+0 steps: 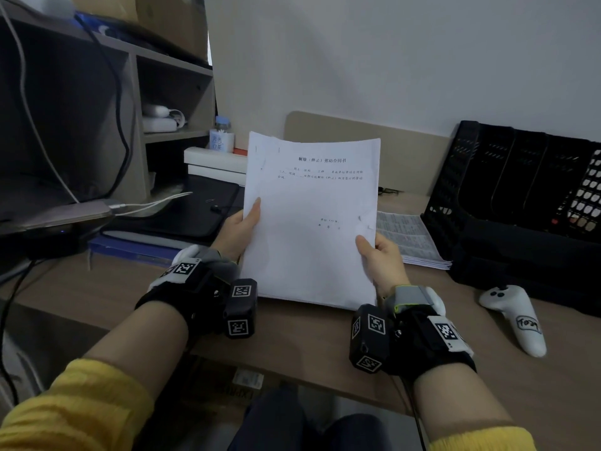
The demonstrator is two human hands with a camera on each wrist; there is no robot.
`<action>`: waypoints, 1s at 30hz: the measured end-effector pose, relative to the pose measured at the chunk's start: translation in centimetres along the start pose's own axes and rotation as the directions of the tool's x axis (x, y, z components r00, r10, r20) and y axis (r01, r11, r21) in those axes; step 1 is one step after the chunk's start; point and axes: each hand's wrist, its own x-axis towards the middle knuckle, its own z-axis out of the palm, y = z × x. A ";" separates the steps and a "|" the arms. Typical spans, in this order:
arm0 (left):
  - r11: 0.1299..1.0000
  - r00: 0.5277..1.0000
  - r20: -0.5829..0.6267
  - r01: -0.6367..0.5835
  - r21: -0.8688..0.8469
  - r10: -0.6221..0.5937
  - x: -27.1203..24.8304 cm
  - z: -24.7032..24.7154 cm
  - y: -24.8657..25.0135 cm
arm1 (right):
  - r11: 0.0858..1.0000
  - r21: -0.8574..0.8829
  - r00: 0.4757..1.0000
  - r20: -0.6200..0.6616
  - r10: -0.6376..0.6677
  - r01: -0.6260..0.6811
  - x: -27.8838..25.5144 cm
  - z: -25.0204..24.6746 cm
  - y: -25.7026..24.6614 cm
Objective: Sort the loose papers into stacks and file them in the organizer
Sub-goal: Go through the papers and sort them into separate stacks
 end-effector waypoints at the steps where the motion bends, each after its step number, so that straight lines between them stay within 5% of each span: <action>1: 1.000 1.000 0.005 -0.001 0.000 0.001 0.1 0.1 0.0 | 1.000 0.010 1.000 -0.019 0.004 -0.003 0.0 -0.1 0.0; 8: 0.999 1.000 0.001 -0.003 0.047 0.003 0.4 0.4 0.1 | 0.998 0.055 0.998 -0.064 0.016 -0.012 0.1 -0.3 0.0; 15: 0.998 1.000 -0.029 0.009 0.063 -0.007 1.1 0.6 1.4 | 0.979 0.144 0.966 -0.194 0.168 -0.141 0.9 -3.4 -0.4; 23: 1.000 0.986 -0.165 0.005 -0.016 -0.007 3.0 1.7 2.7 | 0.895 -0.363 0.947 -0.275 0.164 -0.260 1.6 -9.9 -0.2; 30: 0.997 0.985 -0.167 0.044 -0.060 -0.053 4.2 3.8 3.3 | 0.726 -0.571 0.915 -0.340 0.218 -0.385 2.0 -12.6 0.0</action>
